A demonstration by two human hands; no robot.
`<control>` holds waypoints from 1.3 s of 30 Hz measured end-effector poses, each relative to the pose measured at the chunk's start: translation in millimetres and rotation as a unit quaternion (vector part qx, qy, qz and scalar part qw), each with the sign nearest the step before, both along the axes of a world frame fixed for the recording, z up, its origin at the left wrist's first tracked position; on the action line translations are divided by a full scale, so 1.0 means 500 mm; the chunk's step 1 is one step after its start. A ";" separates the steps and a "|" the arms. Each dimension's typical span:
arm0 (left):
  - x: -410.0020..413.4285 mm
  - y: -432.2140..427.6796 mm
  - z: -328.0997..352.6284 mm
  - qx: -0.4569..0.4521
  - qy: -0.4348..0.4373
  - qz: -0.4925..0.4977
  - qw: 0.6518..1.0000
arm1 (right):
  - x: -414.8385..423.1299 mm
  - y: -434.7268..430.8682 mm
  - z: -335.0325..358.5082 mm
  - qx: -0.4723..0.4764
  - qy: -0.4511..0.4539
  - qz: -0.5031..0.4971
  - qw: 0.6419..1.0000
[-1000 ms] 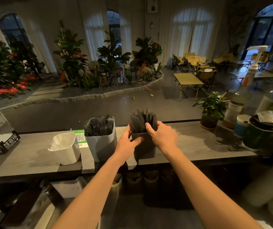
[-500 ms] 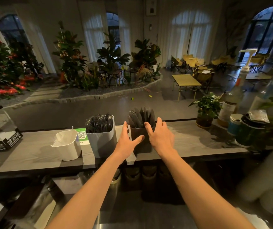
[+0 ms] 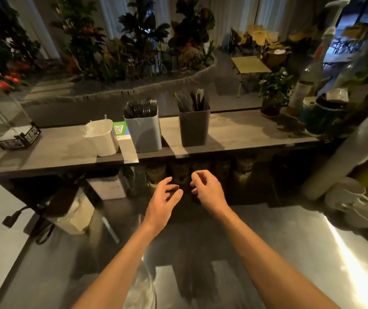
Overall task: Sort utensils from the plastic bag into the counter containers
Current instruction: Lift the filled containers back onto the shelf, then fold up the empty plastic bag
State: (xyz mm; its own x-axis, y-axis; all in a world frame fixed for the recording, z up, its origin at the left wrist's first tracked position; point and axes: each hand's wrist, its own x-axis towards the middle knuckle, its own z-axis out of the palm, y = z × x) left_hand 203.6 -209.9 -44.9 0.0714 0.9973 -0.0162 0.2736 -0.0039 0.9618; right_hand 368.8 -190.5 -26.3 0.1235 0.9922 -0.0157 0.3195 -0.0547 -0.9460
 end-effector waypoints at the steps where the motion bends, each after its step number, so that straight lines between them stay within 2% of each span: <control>1: -0.016 -0.024 -0.027 -0.013 0.002 0.008 1.000 | -0.009 -0.023 -0.022 -0.015 0.007 0.007 1.000; 13: -0.192 -0.252 -0.216 -0.118 0.093 0.091 0.984 | -0.185 -0.227 -0.236 -0.151 0.046 0.071 0.985; 17: -0.242 -0.308 -0.266 -0.090 0.170 0.120 0.974 | -0.242 -0.270 -0.300 -0.197 -0.048 0.110 0.973; 20: -0.278 -0.337 -0.282 -0.062 0.219 0.187 0.956 | -0.277 -0.286 -0.333 -0.248 -0.128 0.154 0.948; 23: -0.314 -0.345 -0.307 -0.116 0.269 0.214 0.932 | -0.307 -0.289 -0.363 -0.292 -0.156 0.189 0.924; 26: -0.341 -0.339 -0.322 -0.213 0.240 0.206 0.924 | -0.333 -0.276 -0.383 -0.367 -0.083 0.161 0.913; 29: -0.364 -0.321 -0.349 -0.259 0.217 0.183 0.923 | -0.352 -0.255 -0.402 -0.378 -0.129 0.165 0.902; 32: -0.377 -0.299 -0.365 -0.236 0.222 0.185 0.928 | -0.364 -0.239 -0.398 -0.358 -0.095 0.156 0.916; 36: -0.377 -0.275 -0.362 -0.196 0.178 0.187 0.946 | -0.361 -0.218 -0.376 -0.330 -0.054 0.122 0.934; 39: -0.361 -0.262 -0.329 -0.210 0.121 0.166 0.956 | -0.357 -0.212 -0.361 -0.350 -0.006 0.067 0.934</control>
